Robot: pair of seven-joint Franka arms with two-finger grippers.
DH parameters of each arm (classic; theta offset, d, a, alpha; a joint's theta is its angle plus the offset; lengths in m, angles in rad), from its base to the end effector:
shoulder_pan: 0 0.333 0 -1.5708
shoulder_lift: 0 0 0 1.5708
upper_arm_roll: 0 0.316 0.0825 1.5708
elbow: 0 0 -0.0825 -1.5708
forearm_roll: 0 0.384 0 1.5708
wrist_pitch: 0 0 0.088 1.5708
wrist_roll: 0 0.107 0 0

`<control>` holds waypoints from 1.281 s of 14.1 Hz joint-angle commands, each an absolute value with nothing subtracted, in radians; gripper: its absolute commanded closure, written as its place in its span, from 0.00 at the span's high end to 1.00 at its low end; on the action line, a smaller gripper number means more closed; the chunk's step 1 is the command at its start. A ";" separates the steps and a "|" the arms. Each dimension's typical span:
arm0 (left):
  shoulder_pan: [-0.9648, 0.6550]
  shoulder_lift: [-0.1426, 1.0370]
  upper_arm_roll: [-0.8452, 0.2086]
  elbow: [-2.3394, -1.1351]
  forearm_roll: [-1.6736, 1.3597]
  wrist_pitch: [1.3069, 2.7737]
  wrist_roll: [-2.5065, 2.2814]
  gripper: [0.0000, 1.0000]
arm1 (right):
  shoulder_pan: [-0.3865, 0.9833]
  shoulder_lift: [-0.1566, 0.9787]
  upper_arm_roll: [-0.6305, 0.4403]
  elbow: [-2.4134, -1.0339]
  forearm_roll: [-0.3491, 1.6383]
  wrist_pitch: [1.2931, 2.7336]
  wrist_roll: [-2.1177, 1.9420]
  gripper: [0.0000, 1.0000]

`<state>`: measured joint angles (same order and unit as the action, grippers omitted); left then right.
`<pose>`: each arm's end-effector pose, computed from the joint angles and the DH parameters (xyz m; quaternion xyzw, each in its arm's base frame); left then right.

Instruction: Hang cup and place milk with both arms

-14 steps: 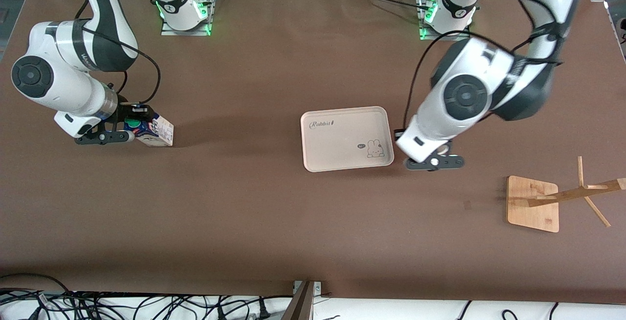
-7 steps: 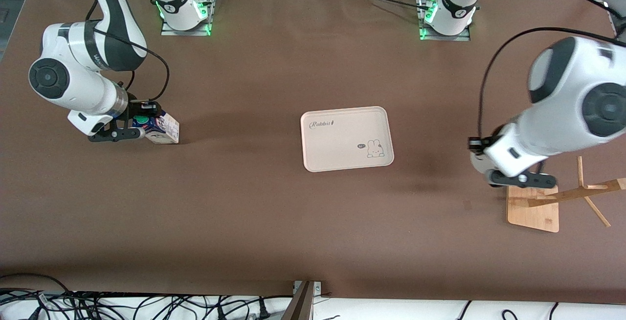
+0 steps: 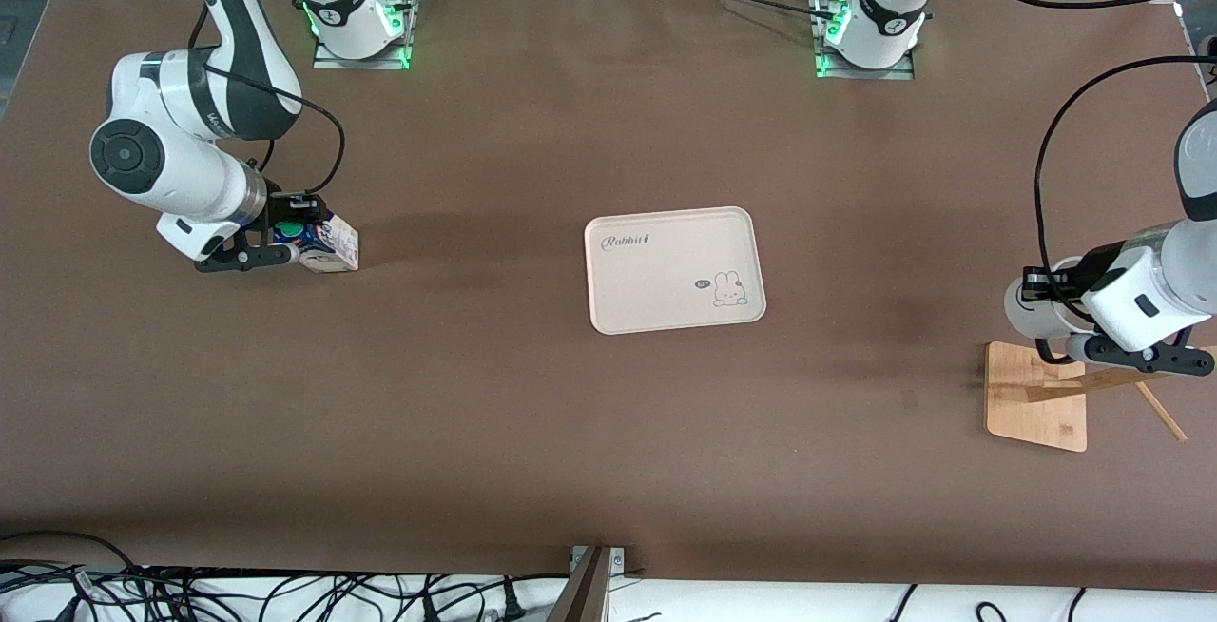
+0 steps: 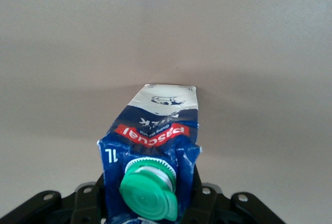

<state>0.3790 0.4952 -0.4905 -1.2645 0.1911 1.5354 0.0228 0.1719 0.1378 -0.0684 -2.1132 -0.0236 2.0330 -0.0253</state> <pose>0.6727 0.0157 0.4842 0.9946 -0.0559 -0.0855 0.0154 0.5356 0.0546 0.3340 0.9915 0.0701 -0.1080 0.0189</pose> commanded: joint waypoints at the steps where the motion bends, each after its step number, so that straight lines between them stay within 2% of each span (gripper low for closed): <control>1: 0.374 0.509 -0.499 -1.204 0.176 1.511 0.035 0.00 | 0.150 0.097 -0.054 -2.146 -0.008 2.048 -0.073 0.59; 8: 0.419 0.512 -0.488 -1.169 0.176 1.511 0.034 0.00 | 0.101 0.103 -0.055 -2.157 0.080 2.054 -0.190 0.59; 10: 0.440 0.522 -0.489 -1.164 0.176 1.519 0.034 0.00 | 0.101 0.106 -0.055 -2.157 0.080 2.056 -0.190 0.63; 11: 0.440 0.522 -0.488 -1.164 0.176 1.519 0.026 0.00 | 0.101 0.107 -0.055 -2.157 0.081 2.057 -0.187 0.77; 12: 0.448 0.522 -0.489 -1.163 0.175 1.522 0.025 0.00 | 0.101 0.107 -0.055 -2.155 0.081 2.057 -0.177 1.00; 18: 0.477 0.549 -0.486 -1.121 0.155 1.523 0.029 0.00 | 0.101 0.103 -0.055 -2.129 0.081 2.043 -0.127 1.00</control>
